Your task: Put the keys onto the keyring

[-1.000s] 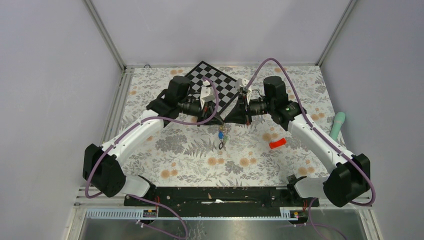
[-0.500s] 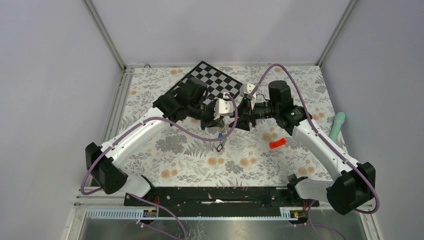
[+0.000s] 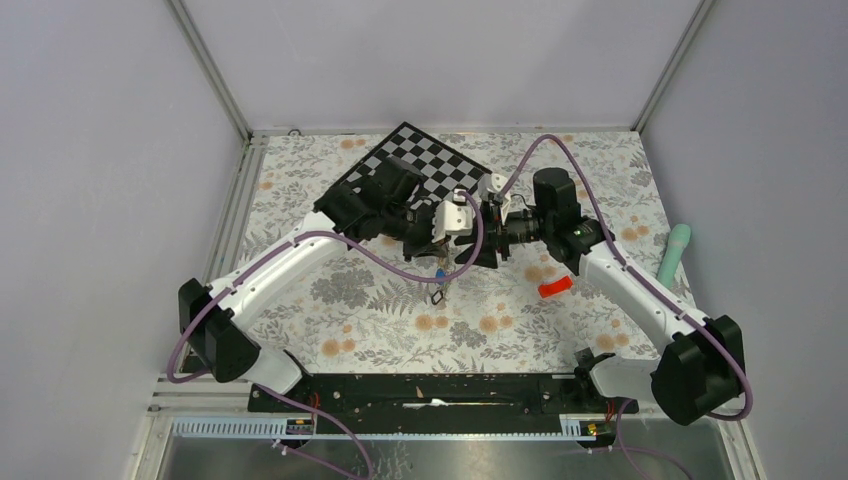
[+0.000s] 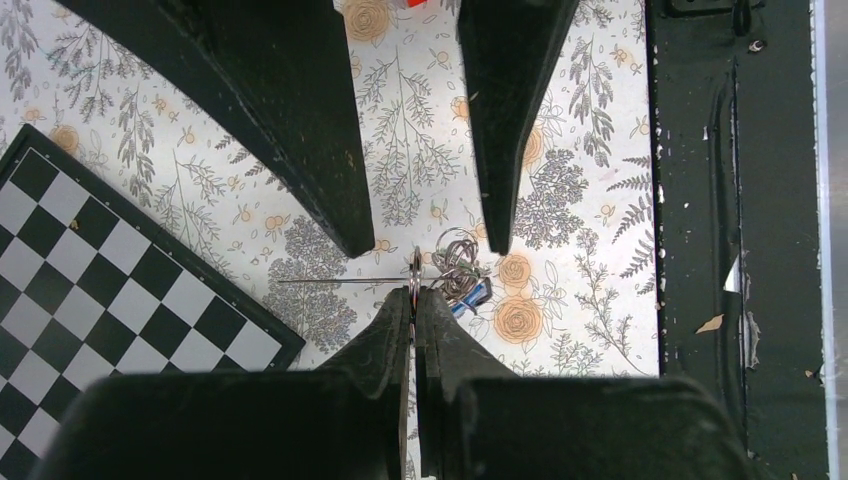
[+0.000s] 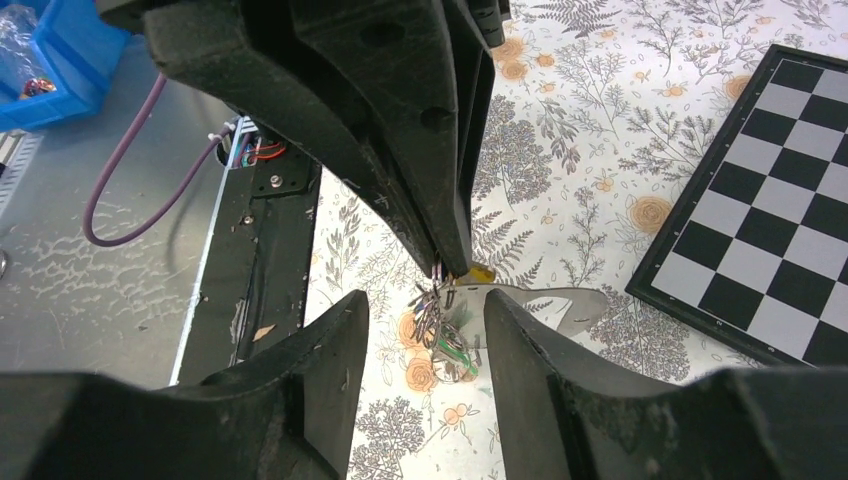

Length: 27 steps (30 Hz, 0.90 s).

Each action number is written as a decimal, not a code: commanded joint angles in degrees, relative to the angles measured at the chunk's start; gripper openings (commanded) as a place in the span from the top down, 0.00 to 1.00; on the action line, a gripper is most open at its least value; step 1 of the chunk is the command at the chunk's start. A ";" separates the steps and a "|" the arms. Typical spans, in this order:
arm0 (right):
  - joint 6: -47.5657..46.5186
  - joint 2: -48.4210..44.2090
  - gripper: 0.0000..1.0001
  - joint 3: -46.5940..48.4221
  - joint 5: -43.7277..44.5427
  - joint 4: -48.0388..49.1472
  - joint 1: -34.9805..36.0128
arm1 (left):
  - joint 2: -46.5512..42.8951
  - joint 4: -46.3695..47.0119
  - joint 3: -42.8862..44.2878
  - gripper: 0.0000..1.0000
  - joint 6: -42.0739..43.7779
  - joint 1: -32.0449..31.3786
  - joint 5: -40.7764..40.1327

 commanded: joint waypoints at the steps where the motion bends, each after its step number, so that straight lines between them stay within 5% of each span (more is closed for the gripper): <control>1: 4.54 0.86 0.48 -0.43 -2.74 7.45 0.10 | -0.03 3.00 2.93 1.00 -1.57 -0.41 3.33; 10: 6.07 1.51 0.63 -1.11 -2.81 9.49 0.23 | -0.15 3.66 2.07 1.00 -2.26 -0.39 4.27; 27: 9.08 1.81 0.74 -2.73 -3.88 12.91 0.58 | -0.07 5.10 1.40 1.00 -3.74 -0.39 3.85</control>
